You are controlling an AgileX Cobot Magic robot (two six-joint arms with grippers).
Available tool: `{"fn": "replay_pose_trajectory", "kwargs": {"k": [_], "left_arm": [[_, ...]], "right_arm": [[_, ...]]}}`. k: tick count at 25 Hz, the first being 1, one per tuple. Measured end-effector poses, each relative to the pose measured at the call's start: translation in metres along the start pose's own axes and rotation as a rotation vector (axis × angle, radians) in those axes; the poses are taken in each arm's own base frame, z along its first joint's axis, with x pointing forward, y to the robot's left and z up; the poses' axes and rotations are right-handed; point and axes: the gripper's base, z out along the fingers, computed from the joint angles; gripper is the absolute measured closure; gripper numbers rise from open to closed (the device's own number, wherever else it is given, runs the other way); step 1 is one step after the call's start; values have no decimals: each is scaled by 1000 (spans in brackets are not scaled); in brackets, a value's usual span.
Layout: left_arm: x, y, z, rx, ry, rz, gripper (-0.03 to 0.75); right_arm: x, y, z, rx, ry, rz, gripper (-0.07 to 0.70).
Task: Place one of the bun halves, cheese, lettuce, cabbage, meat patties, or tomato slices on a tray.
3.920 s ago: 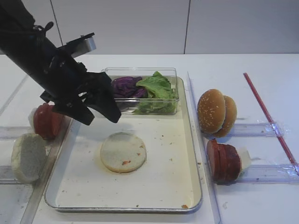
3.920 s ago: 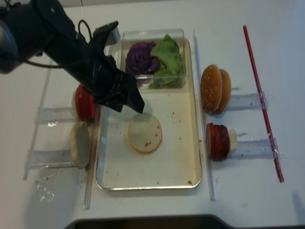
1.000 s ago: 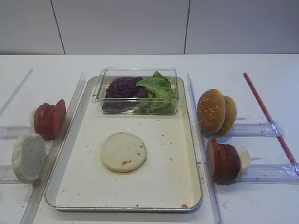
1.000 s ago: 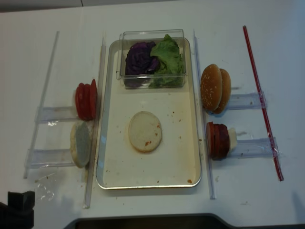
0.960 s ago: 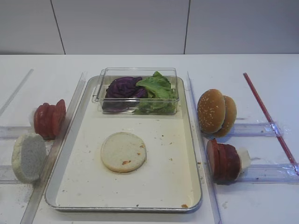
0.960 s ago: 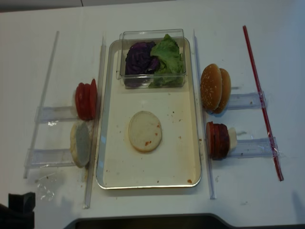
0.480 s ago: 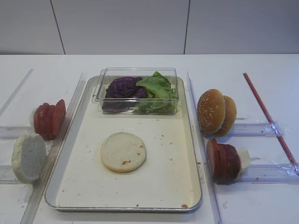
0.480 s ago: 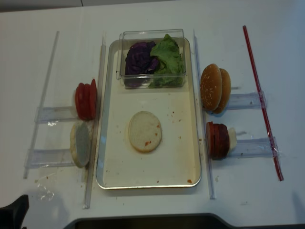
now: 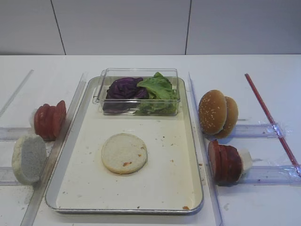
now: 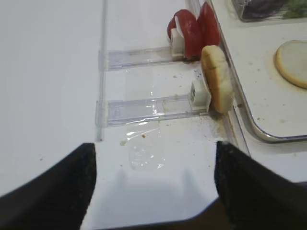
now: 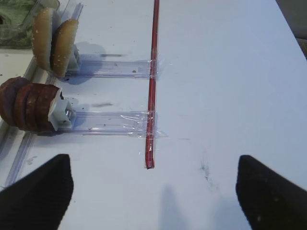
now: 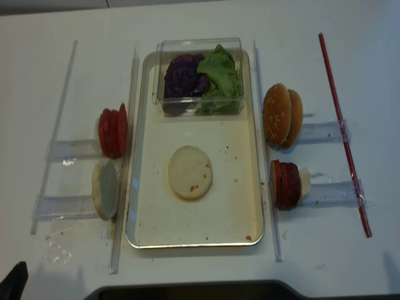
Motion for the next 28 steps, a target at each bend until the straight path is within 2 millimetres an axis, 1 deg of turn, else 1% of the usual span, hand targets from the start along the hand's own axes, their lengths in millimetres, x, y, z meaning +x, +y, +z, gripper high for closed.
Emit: {"fn": "replay_pose_trajectory", "kwargs": {"k": [5, 6, 11, 28], "left_arm": [[4, 0, -4, 10, -35, 41, 242], [4, -3, -4, 38, -33, 79, 242], [5, -7, -4, 78, -30, 121, 242], [6, -7, -2, 78, -18, 126, 237]], "right_arm": [[0, 0, 0, 0, 0, 0, -55], [0, 0, 0, 0, 0, 0, -55], [0, 0, 0, 0, 0, -1, -55], [0, 0, 0, 0, 0, -1, -55]]}}
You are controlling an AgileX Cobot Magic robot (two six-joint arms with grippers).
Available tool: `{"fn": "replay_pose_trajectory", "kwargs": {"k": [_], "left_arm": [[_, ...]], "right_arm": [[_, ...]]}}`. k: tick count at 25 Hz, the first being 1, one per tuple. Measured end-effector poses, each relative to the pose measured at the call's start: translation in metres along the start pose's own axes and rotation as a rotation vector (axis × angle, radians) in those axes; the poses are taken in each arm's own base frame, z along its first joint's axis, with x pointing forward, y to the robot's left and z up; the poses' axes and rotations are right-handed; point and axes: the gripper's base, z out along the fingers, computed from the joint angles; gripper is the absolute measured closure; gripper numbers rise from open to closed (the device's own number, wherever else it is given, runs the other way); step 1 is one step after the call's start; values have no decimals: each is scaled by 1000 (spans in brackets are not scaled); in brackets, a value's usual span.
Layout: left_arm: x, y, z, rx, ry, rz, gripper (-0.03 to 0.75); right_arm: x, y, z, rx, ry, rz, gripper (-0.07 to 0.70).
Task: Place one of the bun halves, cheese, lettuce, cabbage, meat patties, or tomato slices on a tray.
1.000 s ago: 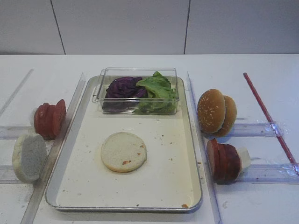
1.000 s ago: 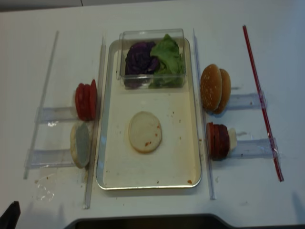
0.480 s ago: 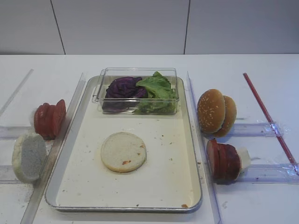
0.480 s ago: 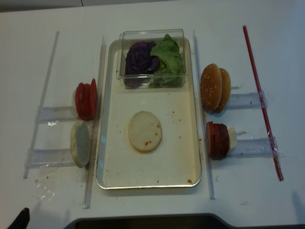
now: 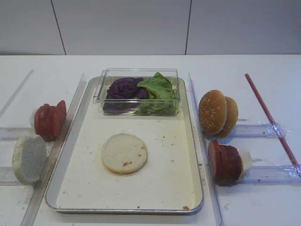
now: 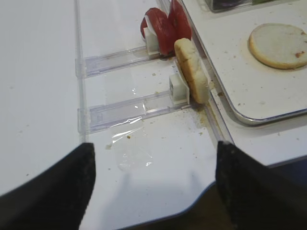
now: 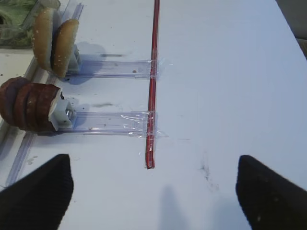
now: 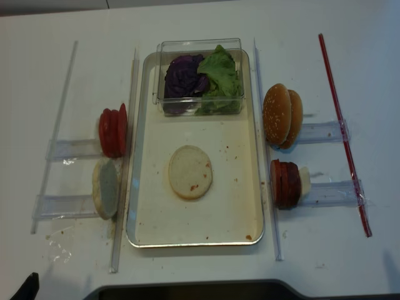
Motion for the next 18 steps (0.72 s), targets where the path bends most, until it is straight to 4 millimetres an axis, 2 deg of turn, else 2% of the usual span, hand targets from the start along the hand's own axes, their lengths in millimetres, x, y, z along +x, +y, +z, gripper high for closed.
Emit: {"fn": "replay_pose_trajectory", "kwargs": {"k": [18], "left_arm": [[0, 1, 0, -7, 4, -42, 192]], "right_arm": [[0, 0, 0, 0, 0, -2, -55]]}}
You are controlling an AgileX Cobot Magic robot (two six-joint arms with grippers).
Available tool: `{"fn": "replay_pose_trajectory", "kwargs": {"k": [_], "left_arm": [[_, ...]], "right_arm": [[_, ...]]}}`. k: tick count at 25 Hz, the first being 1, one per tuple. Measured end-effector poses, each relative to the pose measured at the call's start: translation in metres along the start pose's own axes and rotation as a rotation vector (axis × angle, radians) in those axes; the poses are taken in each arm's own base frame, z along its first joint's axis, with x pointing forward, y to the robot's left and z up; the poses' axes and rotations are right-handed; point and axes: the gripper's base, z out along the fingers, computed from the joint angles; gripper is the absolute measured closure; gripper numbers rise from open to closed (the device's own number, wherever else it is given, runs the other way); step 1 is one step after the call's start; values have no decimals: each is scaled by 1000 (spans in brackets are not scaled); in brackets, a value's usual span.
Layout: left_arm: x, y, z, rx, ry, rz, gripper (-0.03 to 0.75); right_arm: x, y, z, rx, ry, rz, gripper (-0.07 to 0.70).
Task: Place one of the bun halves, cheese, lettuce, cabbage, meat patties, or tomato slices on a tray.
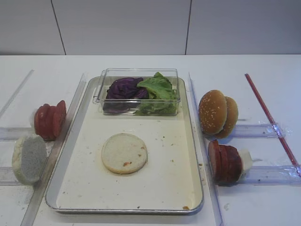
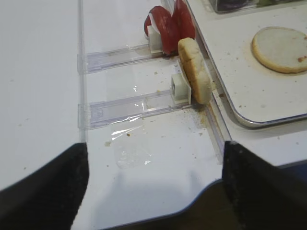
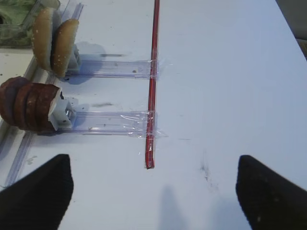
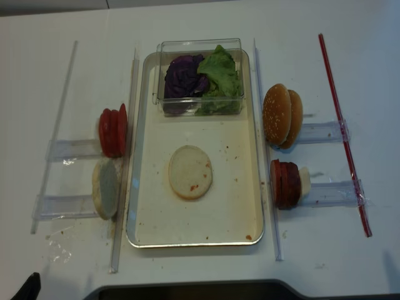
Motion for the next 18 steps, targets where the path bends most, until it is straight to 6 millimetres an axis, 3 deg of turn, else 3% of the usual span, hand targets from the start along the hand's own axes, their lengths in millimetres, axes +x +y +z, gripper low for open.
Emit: {"fn": "replay_pose_trajectory", "kwargs": {"k": [18], "left_arm": [[0, 0, 0, -2, 0, -20, 183]], "right_arm": [[0, 0, 0, 0, 0, 0, -55]]}}
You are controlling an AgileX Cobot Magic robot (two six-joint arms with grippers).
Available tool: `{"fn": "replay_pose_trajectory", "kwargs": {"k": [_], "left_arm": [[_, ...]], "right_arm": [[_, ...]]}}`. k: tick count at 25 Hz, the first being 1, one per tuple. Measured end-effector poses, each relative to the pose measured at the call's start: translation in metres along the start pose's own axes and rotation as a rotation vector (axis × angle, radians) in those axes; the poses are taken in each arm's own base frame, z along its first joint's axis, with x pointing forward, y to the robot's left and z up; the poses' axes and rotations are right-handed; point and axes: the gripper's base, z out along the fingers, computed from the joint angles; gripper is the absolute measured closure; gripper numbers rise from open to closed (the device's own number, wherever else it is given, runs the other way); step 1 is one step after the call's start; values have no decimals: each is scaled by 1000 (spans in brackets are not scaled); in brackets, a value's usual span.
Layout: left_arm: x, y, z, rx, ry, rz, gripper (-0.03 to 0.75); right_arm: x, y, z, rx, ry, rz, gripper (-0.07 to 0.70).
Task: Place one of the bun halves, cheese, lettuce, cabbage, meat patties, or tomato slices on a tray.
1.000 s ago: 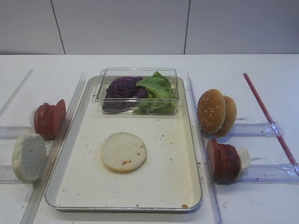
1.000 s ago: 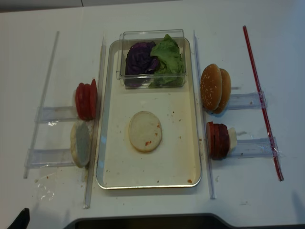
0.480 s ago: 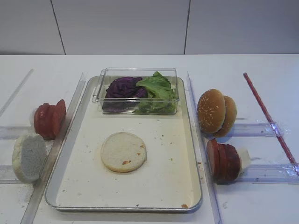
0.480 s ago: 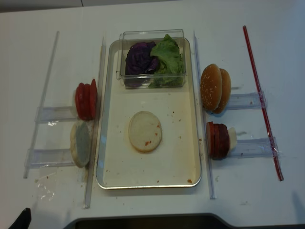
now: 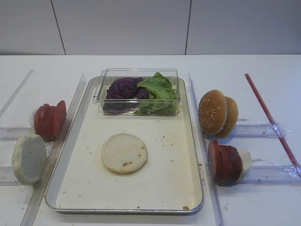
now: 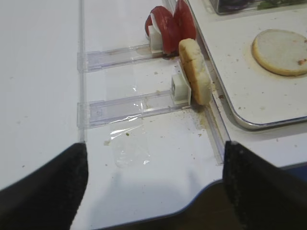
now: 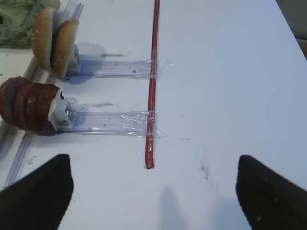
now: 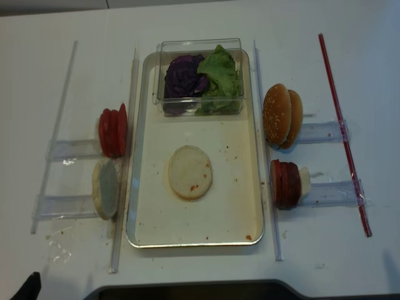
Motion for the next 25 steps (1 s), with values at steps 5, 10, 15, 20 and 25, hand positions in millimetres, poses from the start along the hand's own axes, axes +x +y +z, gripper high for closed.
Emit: {"fn": "replay_pose_trajectory", "kwargs": {"k": [5, 10, 15, 20, 25], "left_arm": [[0, 0, 0, 0, 0, 0, 183], [0, 0, 0, 0, 2, 0, 183], [0, 0, 0, 0, 2, 0, 183], [0, 0, 0, 0, 2, 0, 183], [0, 0, 0, 0, 2, 0, 183]], "right_arm": [[0, 0, 0, 0, 0, 0, -55], [0, 0, 0, 0, 0, 0, -55], [0, 0, 0, 0, 0, 0, -55], [0, 0, 0, 0, 0, 0, -55], [0, 0, 0, 0, 0, 0, -55]]}}
